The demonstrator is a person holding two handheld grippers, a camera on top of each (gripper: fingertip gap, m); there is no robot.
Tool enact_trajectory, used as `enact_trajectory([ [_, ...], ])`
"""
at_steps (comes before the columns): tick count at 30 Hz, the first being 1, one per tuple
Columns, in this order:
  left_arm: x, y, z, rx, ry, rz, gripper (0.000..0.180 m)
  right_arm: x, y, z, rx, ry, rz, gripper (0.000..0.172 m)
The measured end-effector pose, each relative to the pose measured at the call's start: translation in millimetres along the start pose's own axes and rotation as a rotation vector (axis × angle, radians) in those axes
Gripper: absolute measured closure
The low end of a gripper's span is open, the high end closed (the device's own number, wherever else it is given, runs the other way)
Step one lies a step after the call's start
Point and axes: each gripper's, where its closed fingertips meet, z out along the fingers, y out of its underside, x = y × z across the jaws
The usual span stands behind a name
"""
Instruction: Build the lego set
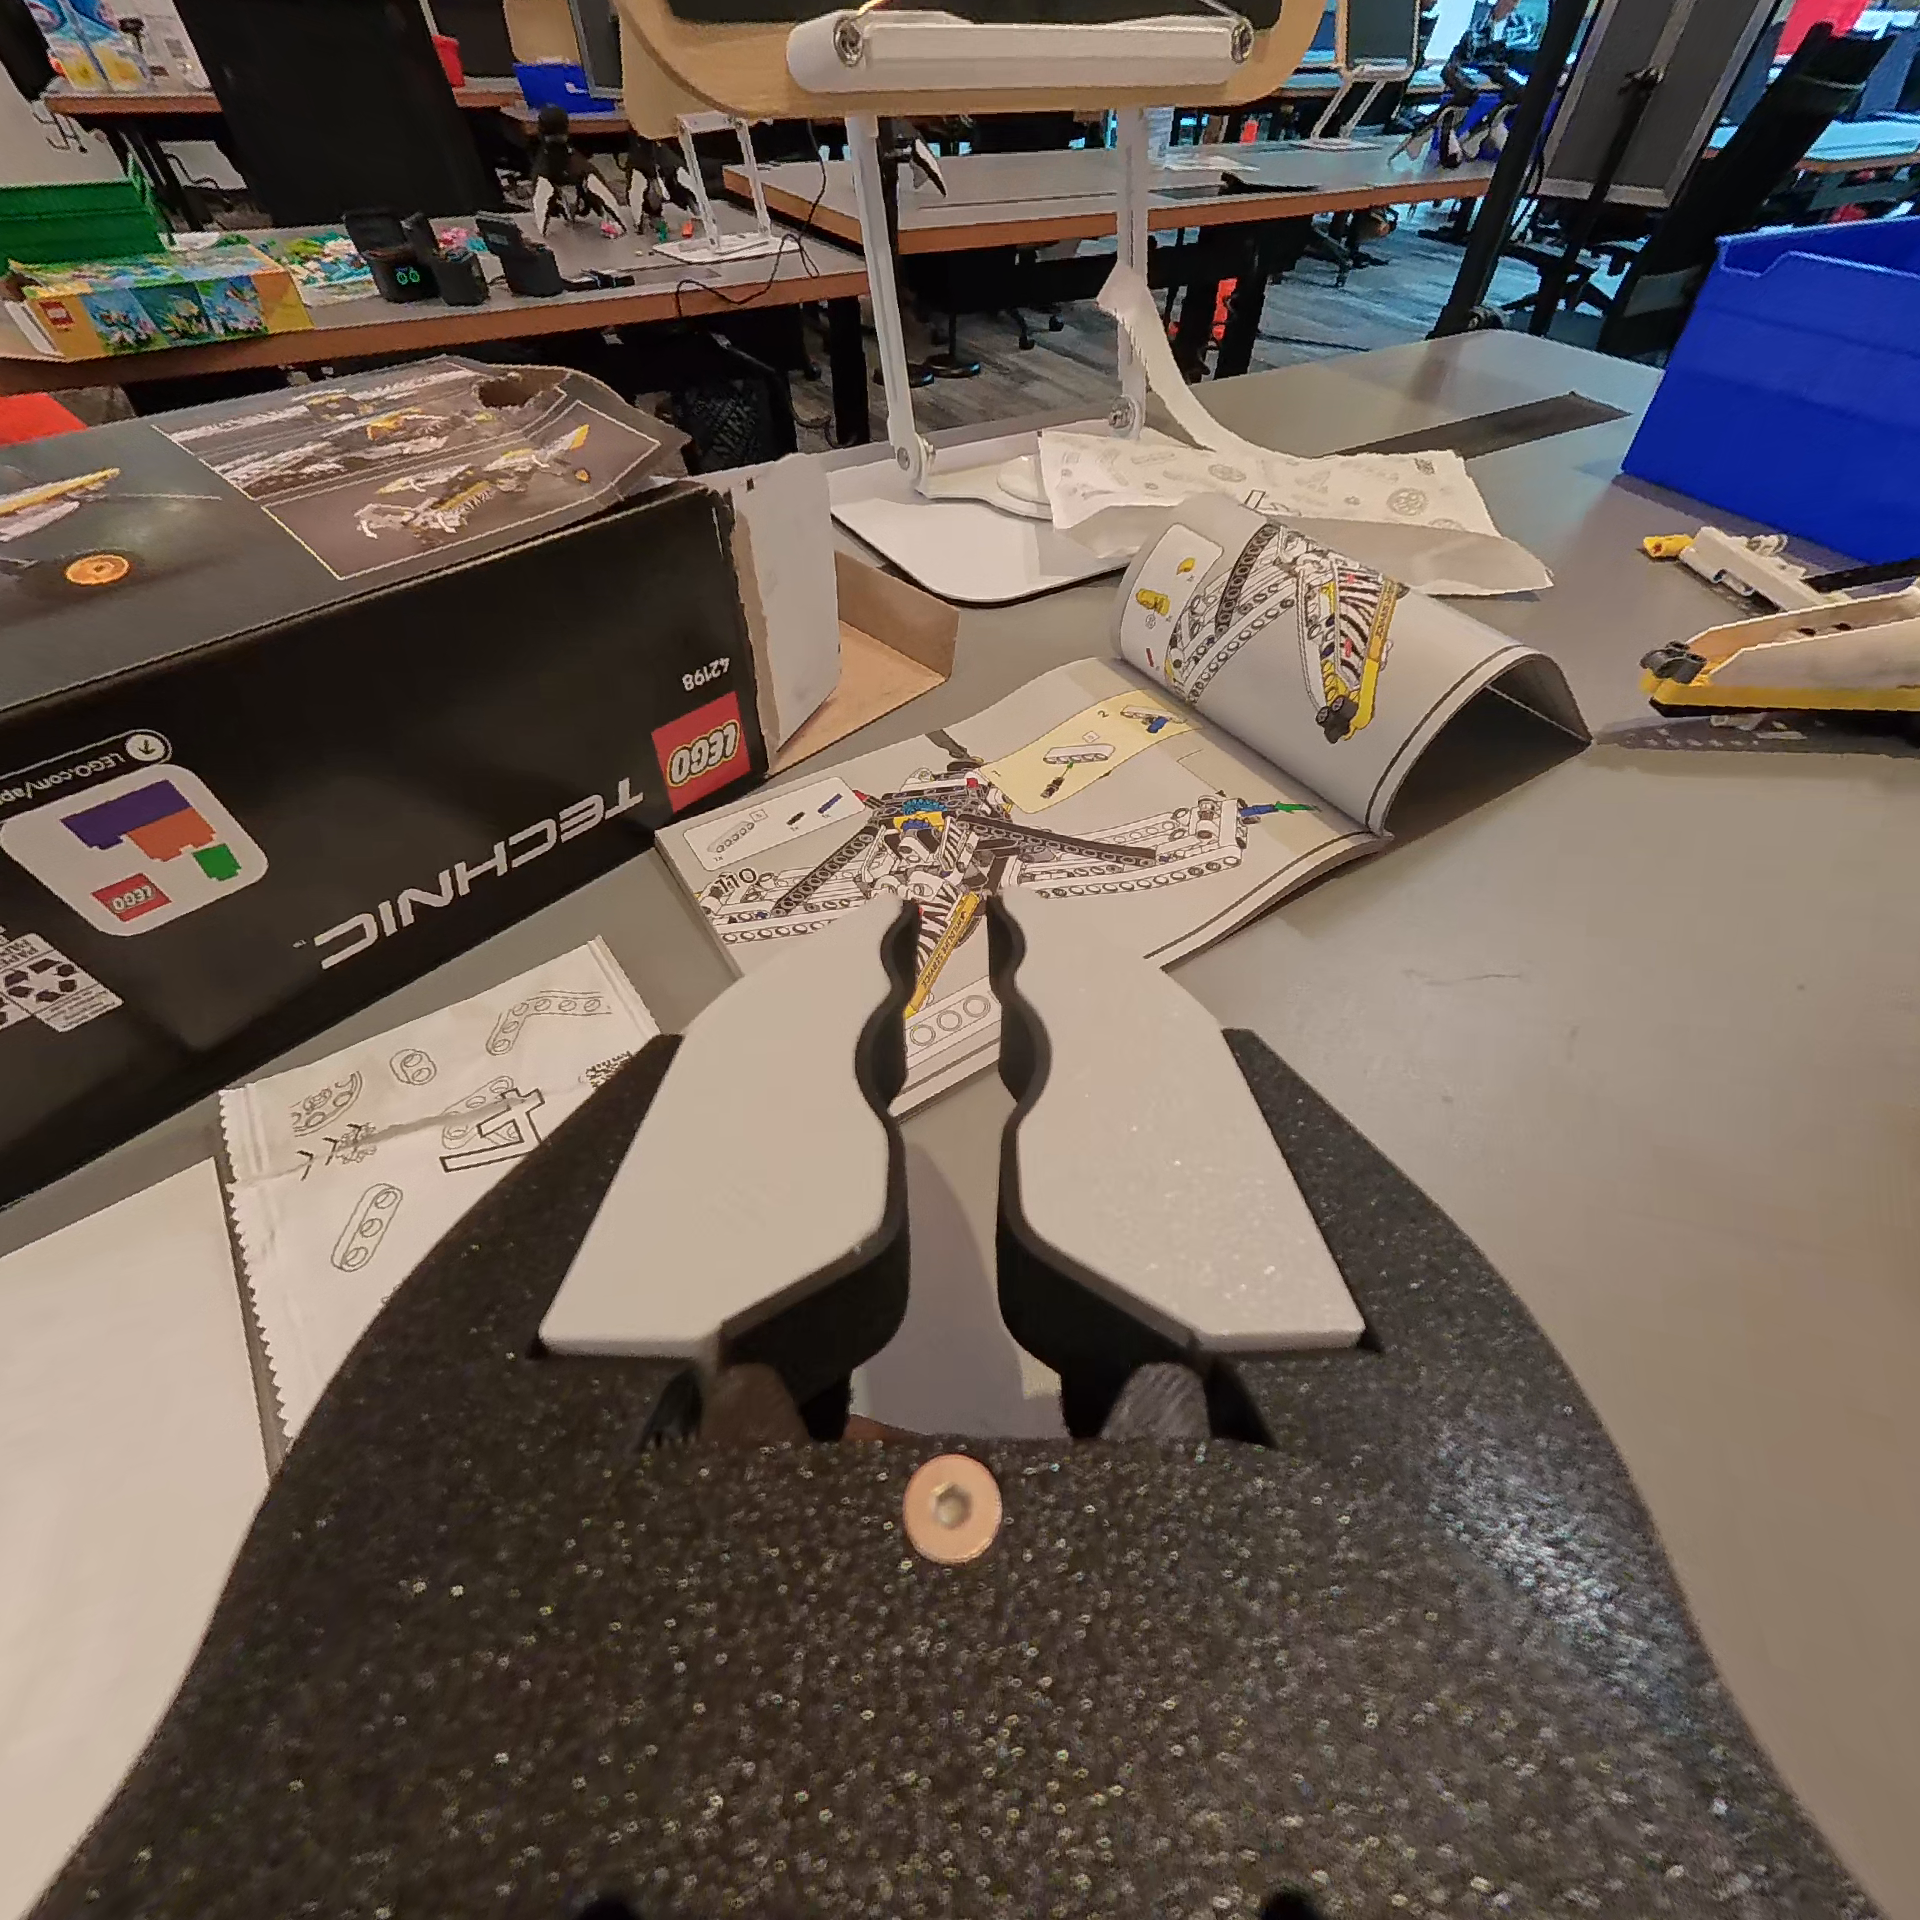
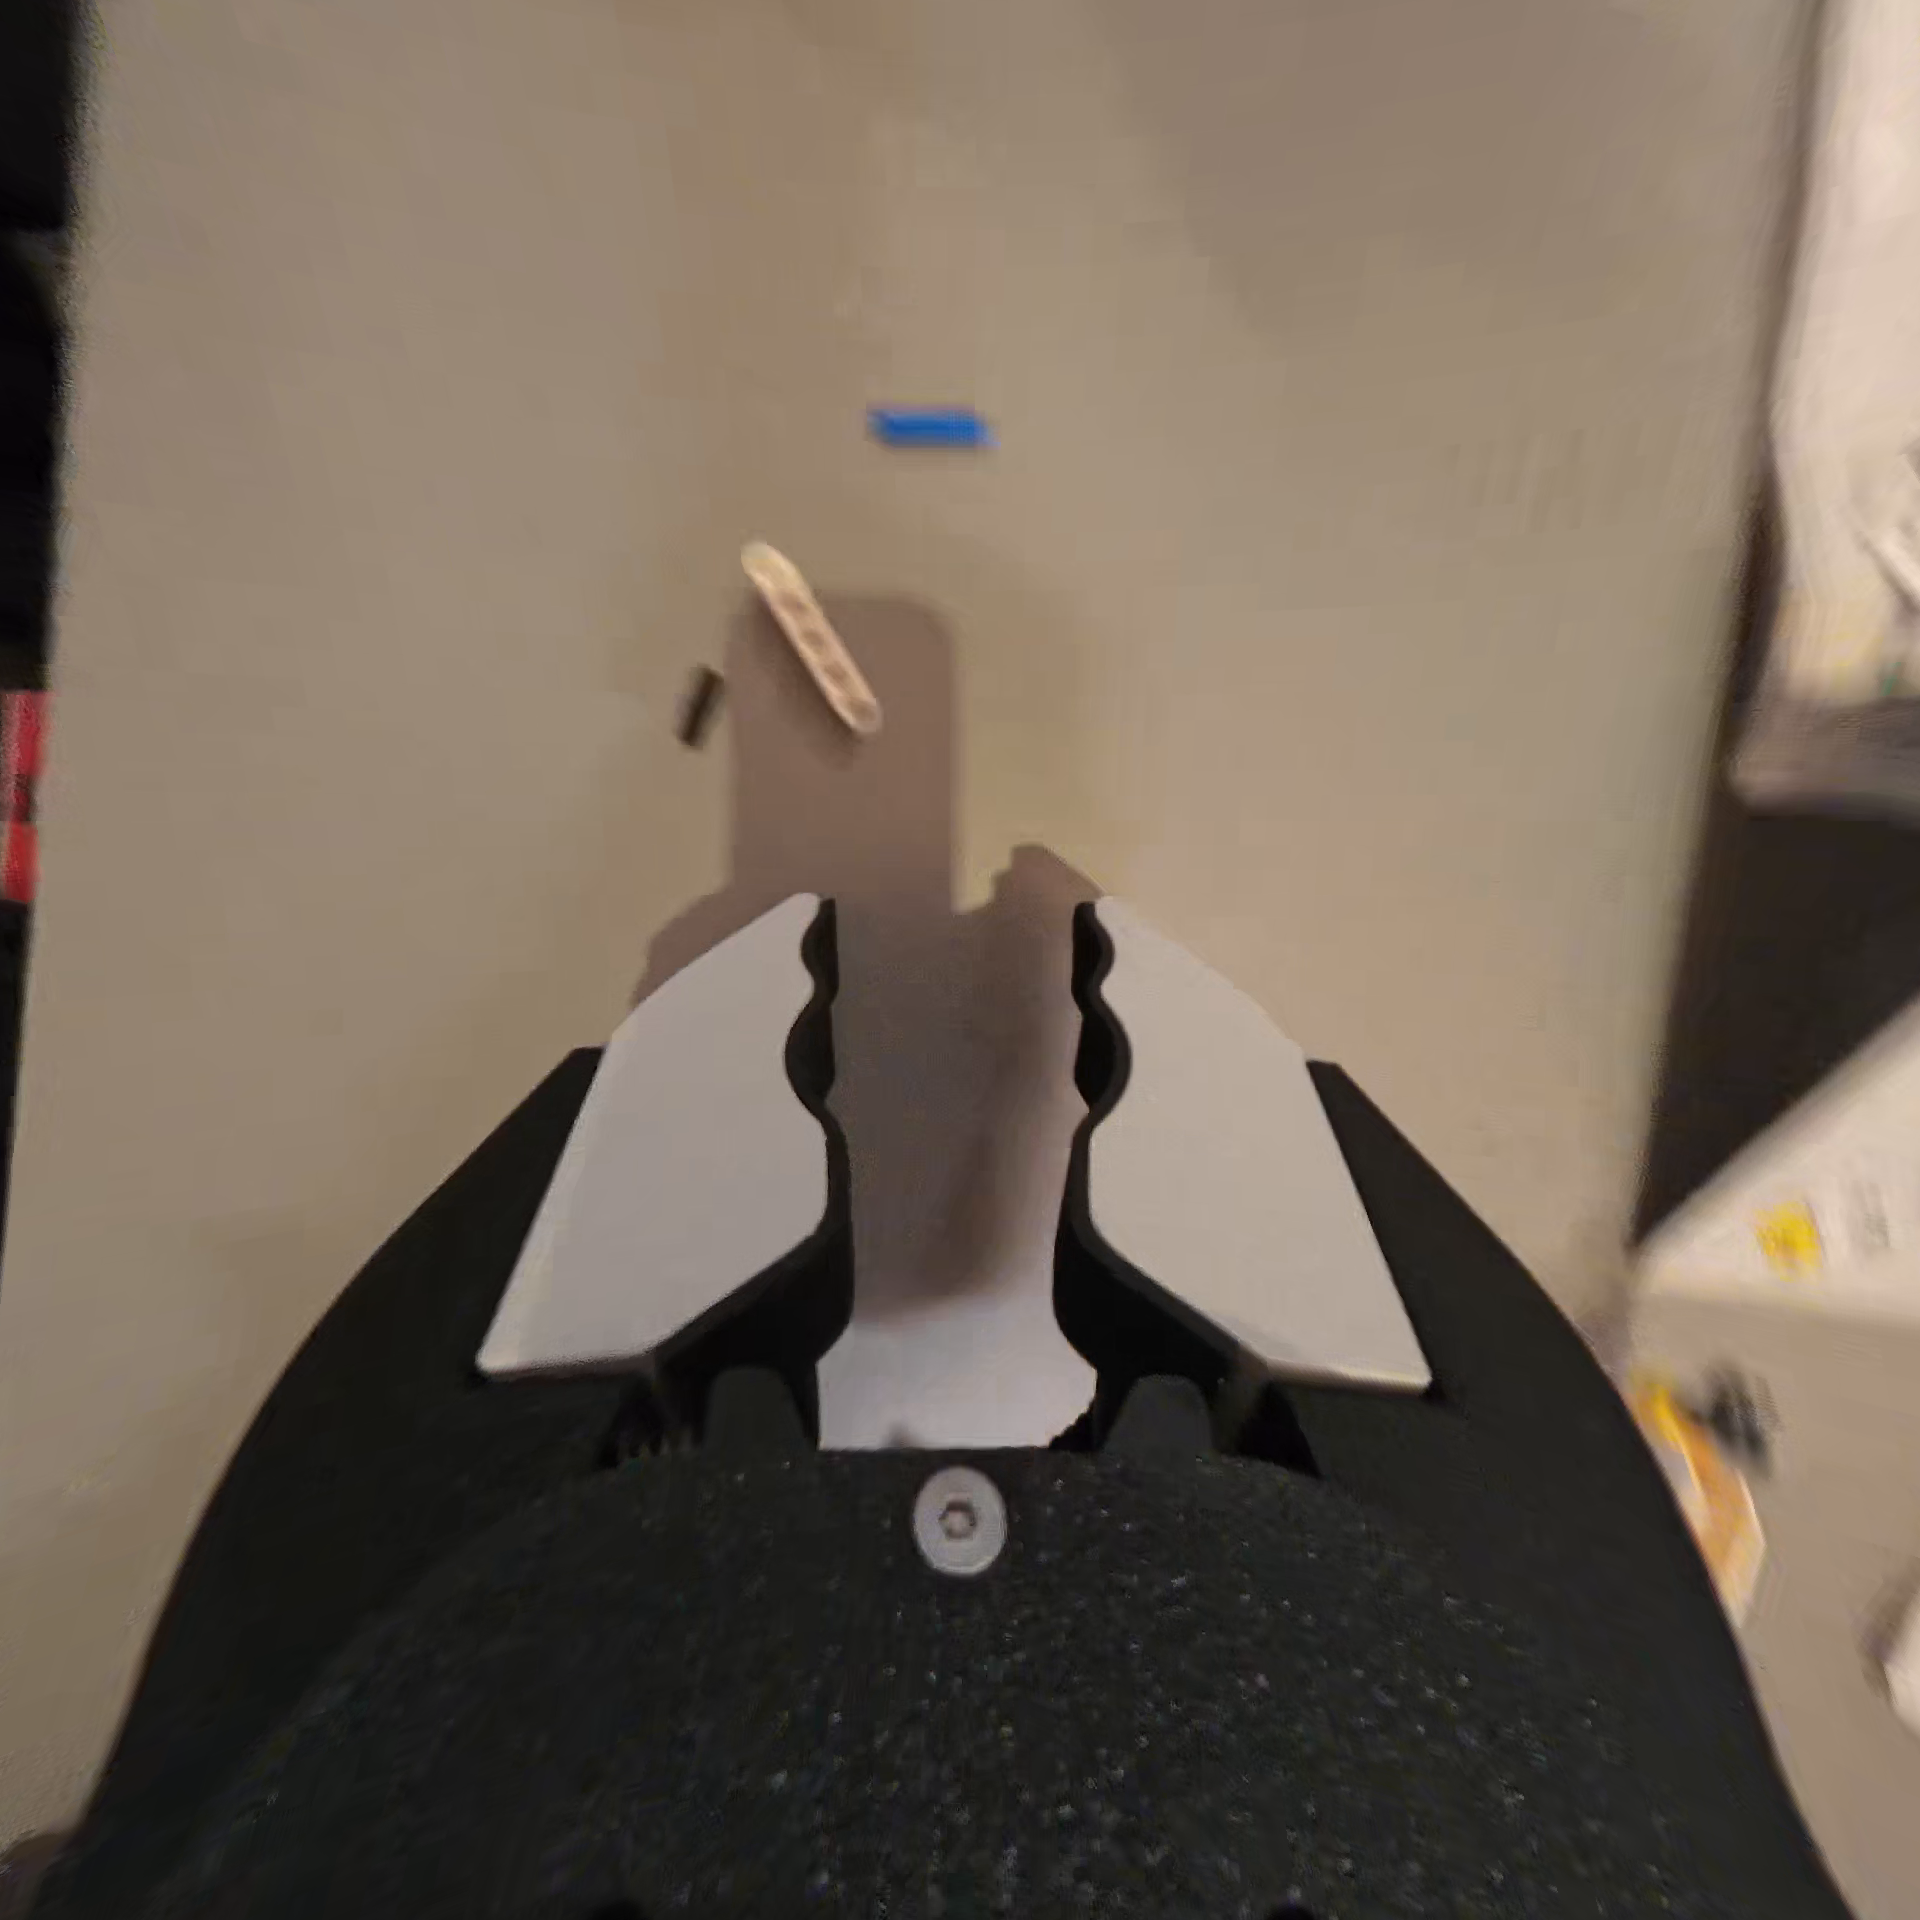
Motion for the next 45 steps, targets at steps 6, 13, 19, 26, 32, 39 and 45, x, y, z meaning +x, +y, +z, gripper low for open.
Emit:
enact_trajectory([
  [6,-1.7,-4.6,-2.2,0.036,-0.002,-0.011,0.168,-29.4,-34.1,44.0,0.136,-0.117,-0.152,0.130],
  [13,7.7,-28.9,-10.6,0.202,0.070,-0.039,0.168,-31.2,-38.0,56.9,0.186,-0.143,-0.098,0.151],
  [19,15.3,-60.2,-32.0,0.443,0.106,0.016,0.180,-27.0,-43.8,60.5,0.211,-0.106,-0.016,0.164],
  [26,22.9,-75.6,-45.7,0.586,0.181,-0.012,0.180,-21.8,-48.3,63.0,0.238,-0.077,0.046,0.164],
  [32,25.5,-73.3,-39.2,0.546,0.229,-0.105,0.180,-15.2,-48.0,63.1,0.241,-0.059,0.088,0.164],
  [39,39.9,-52.0,-19.4,0.366,0.329,-0.174,0.178,-1.6,-47.7,62.5,0.250,-0.025,0.178,0.165],
  [45,66.3,-43.3,-17.6,0.331,0.387,-0.104,0.176,11.0,-53.2,48.0,0.373,0.028,0.261,0.165],
])
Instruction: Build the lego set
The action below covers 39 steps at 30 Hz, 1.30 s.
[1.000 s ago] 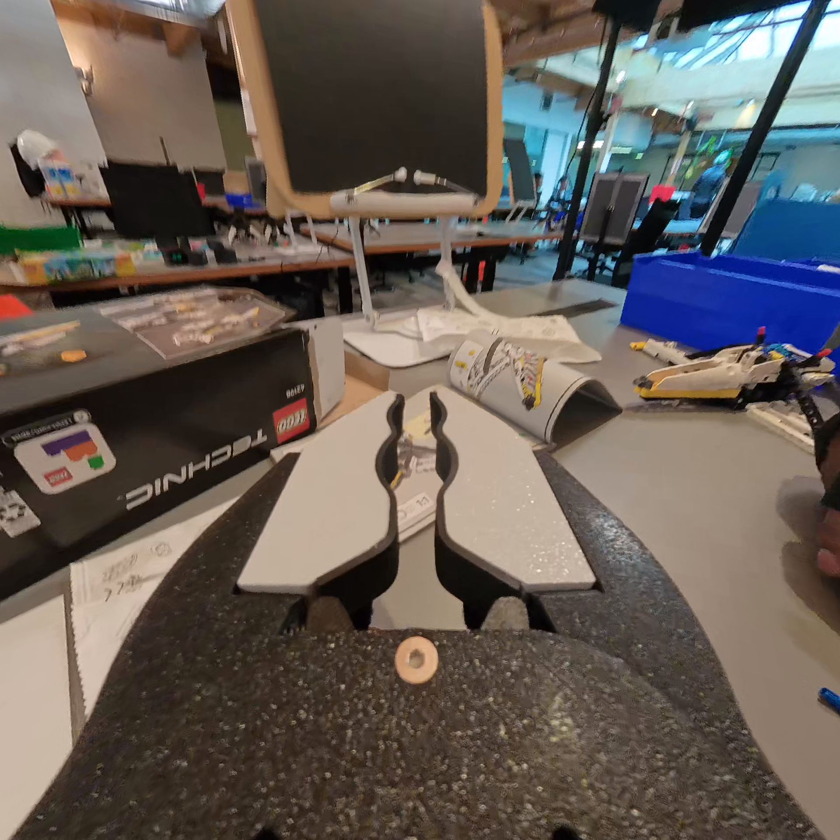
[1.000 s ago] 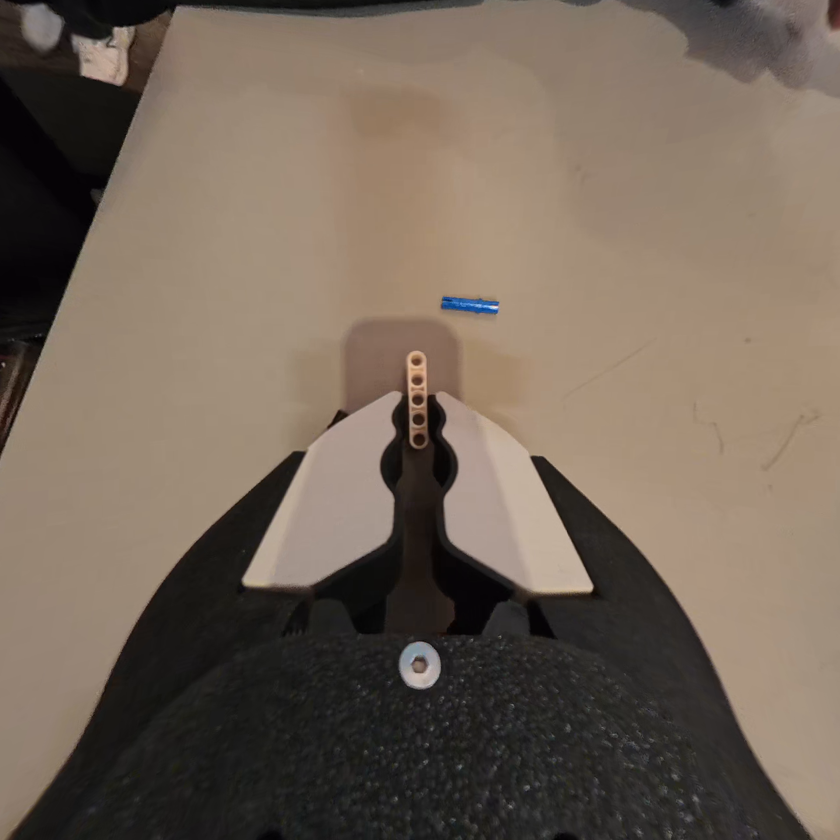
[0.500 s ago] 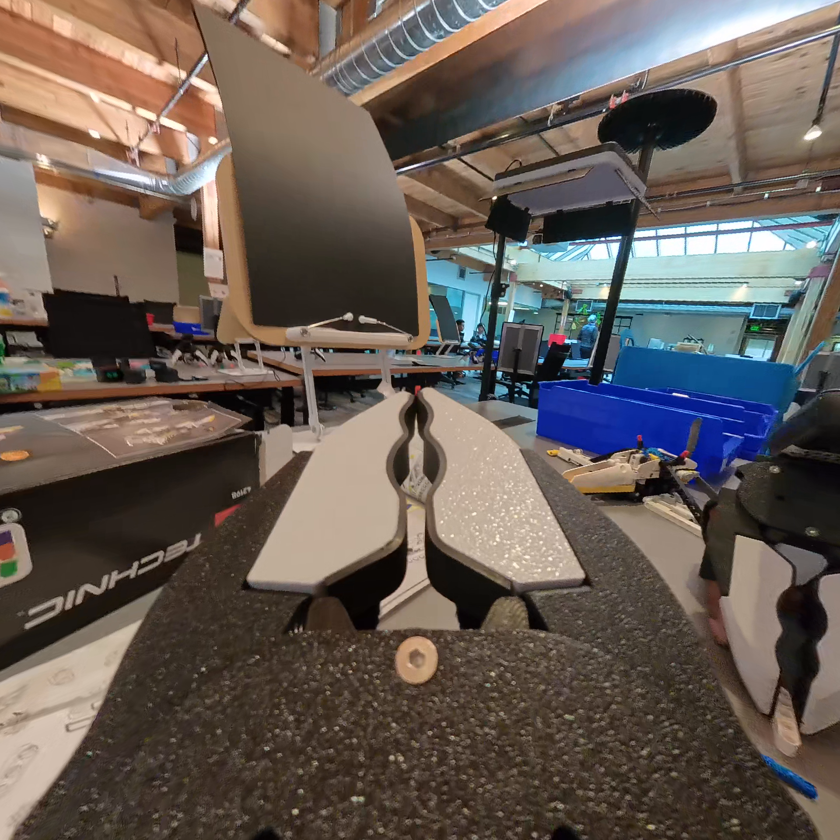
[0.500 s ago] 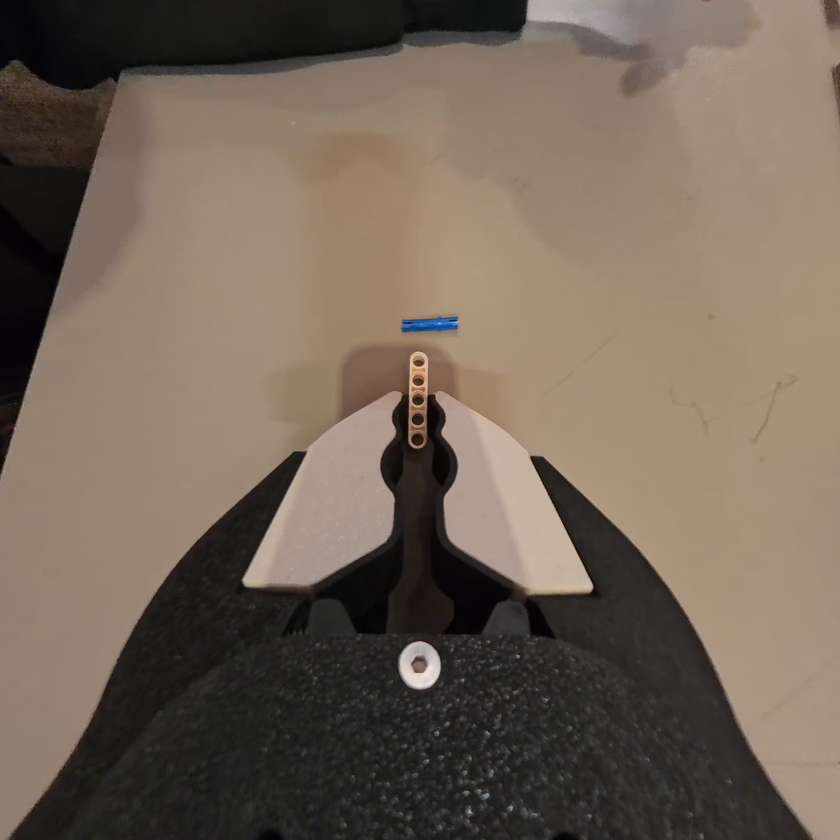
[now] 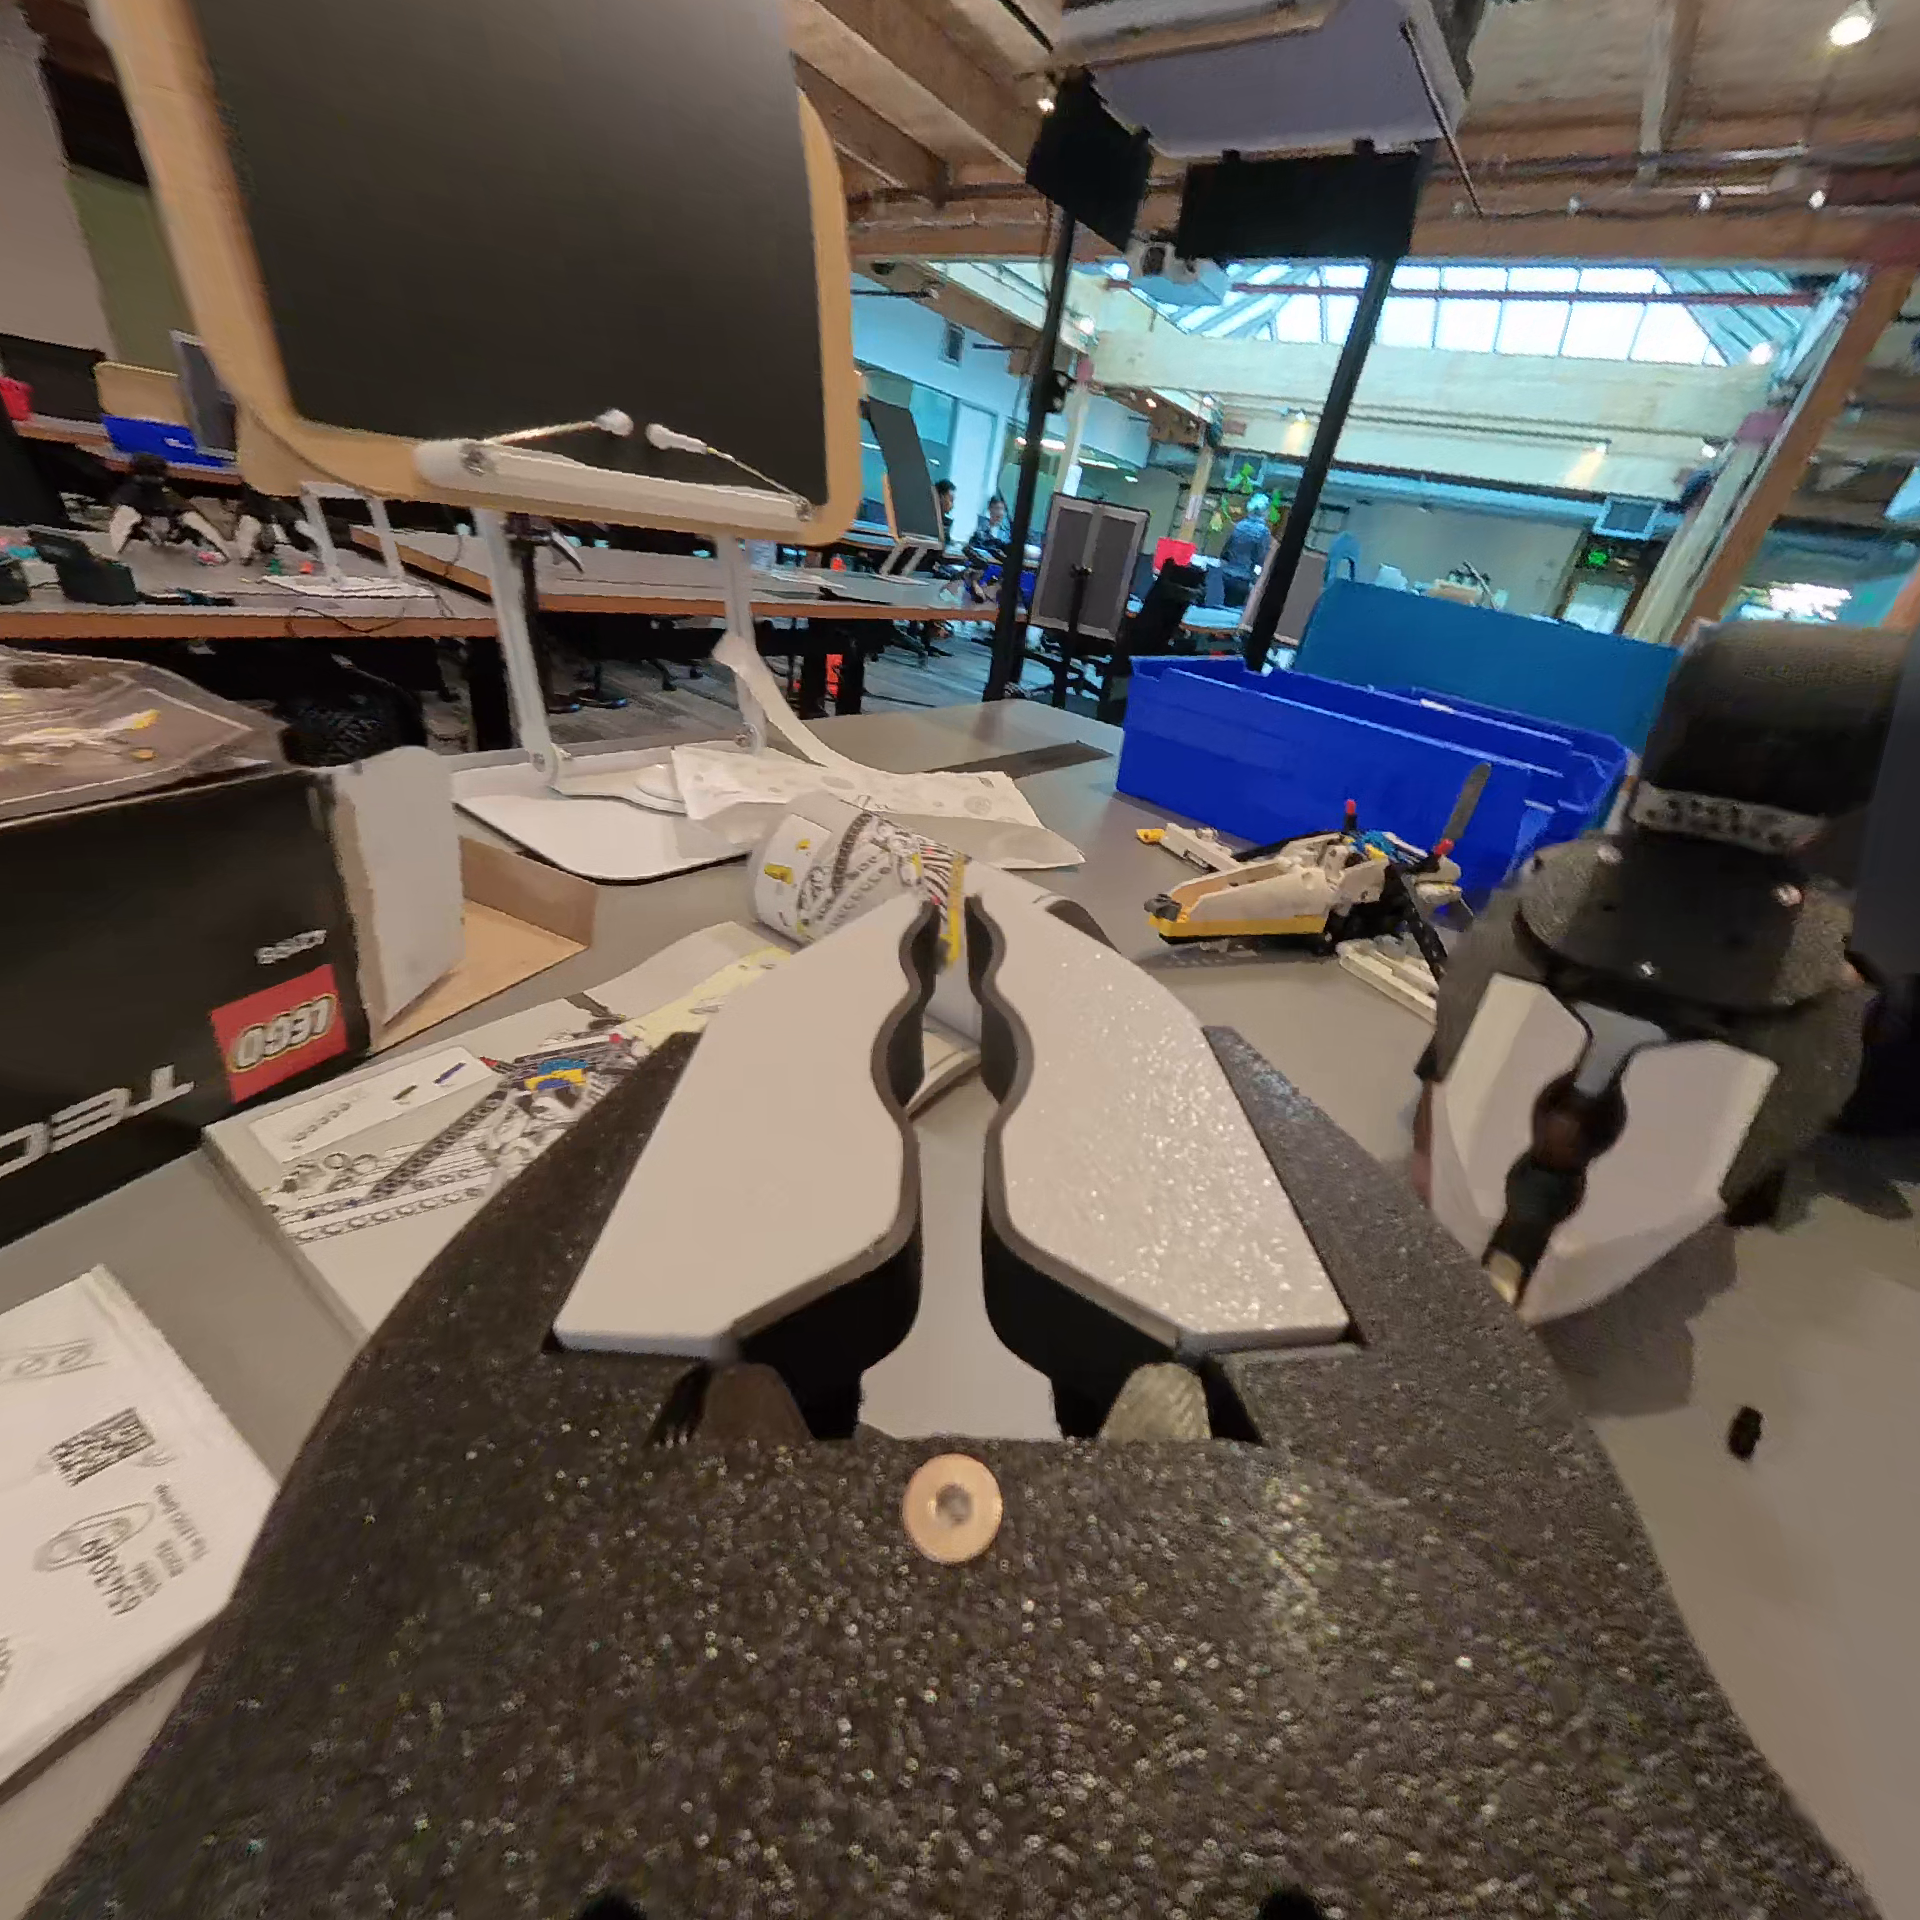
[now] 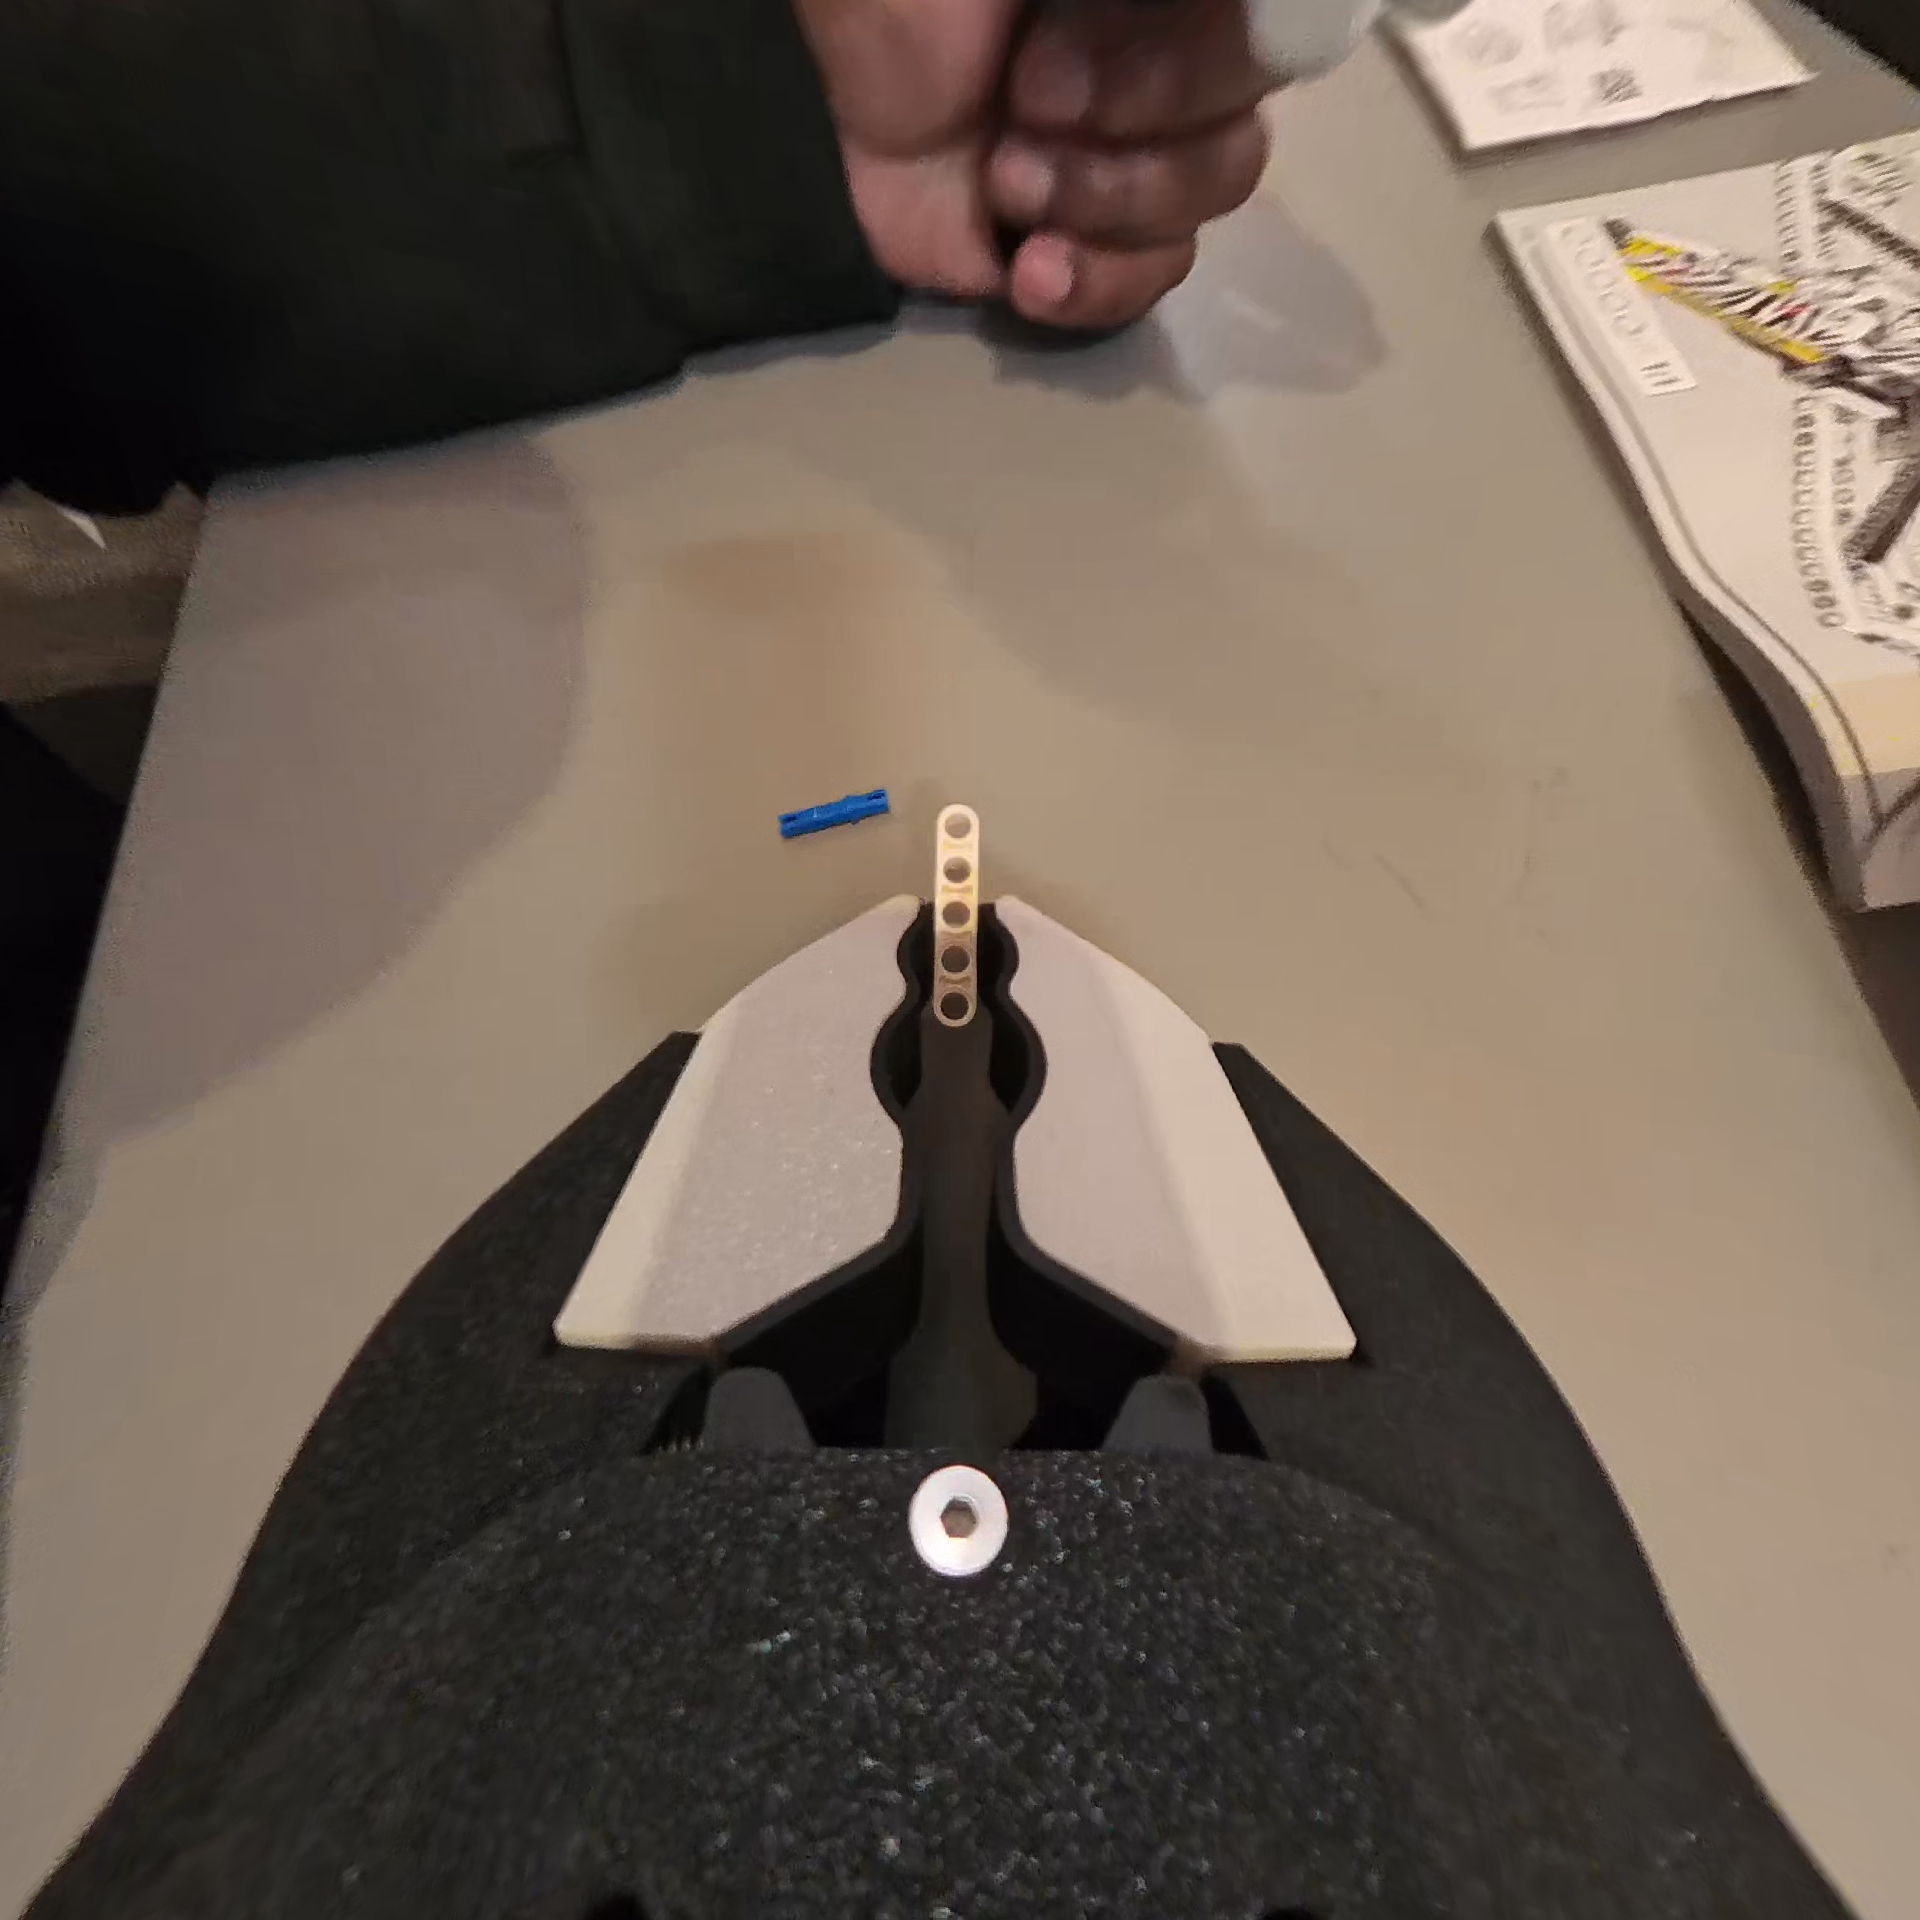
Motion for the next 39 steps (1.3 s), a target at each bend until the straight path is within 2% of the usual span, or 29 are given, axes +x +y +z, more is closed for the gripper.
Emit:
enact_trajectory([
  [9,50.9,12.1,8.1,-0.047,0.203,0.010,0.175,12.5,-20.9,-26.2,0.244,0.113,0.026,0.165],
  [15,77.2,15.4,14.1,-0.032,0.317,0.014,0.167,14.8,-37.7,-37.1,0.388,0.146,0.010,0.165],
  [20,89.7,3.1,23.0,0.095,0.430,-0.058,0.166,20.2,-41.9,-46.2,0.457,0.162,0.049,0.165],
  [24,87.9,-9.7,36.3,0.196,0.453,-0.080,0.167,21.7,-42.9,-48.8,0.477,0.156,0.065,0.164],
  [27,80.0,-26.7,44.1,0.305,0.416,-0.090,0.172,23.7,-43.0,-49.3,0.482,0.149,0.084,0.164],
  [29,69.9,-34.1,50.7,0.344,0.337,-0.064,0.177,24.4,-42.9,-48.9,0.480,0.141,0.094,0.165],
  [32,58.6,-29.7,62.4,0.272,0.274,-0.068,0.175,26.1,-42.7,-48.1,0.476,0.136,0.108,0.165],
  [35,72.5,-7.4,67.6,0.105,0.412,-0.157,0.167,27.8,-43.0,-48.4,0.480,0.141,0.117,0.165],
  [39,87.3,3.6,61.3,0.044,0.454,-0.163,0.159,35.4,-47.5,-49.7,0.509,0.165,0.134,0.165],
])
